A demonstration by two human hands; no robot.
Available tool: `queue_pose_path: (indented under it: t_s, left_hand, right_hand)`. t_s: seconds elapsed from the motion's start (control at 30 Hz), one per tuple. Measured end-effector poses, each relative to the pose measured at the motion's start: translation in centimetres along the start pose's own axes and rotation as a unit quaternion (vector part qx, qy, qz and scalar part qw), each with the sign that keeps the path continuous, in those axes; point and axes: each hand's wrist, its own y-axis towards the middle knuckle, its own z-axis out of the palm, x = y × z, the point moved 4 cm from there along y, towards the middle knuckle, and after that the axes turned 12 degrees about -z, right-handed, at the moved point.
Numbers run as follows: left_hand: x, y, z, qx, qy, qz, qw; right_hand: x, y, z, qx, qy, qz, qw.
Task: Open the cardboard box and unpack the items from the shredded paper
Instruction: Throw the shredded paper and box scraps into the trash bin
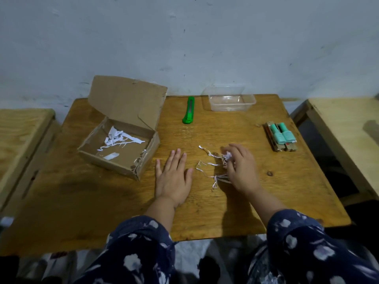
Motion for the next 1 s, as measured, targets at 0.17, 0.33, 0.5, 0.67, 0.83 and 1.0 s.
queue_pose_path:
  t_s: [0.17,0.33,0.5,0.67,0.83,1.0]
  left_hand:
    - [-0.1,0.4,-0.2,-0.023,-0.021,-0.012,0.999]
    - [-0.1,0.4,0.0,-0.036,-0.038,-0.008,0.999]
    - [0.1,0.5,0.1,-0.034,-0.044,0.001,0.998]
    - [-0.1,0.2,0.5,-0.008,-0.004,0.023,1.000]
    - [-2.6,-0.7,0.4,0.018,0.011,0.084,0.996]
    - [-11.0,-3.8,0.9,0.051,-0.005,0.214,0.975]
  right_hand:
    - [0.4,-0.8,3.1,0.148,-0.043,0.109,0.982]
    - [4.2,-2.1,5.1,0.075,-0.145,0.011,0.986]
    - [4.3,-3.3,3.9,0.021,-0.159,-0.043,0.986]
    - [3.3,-5.3,1.9,0.107,-0.153,0.004,0.982]
    - [-1.2,-8.8,-3.3,0.004,-0.080,0.218,0.973]
    - [-5.4,-15.5,-8.8,-0.110,-0.091,0.326,0.935]
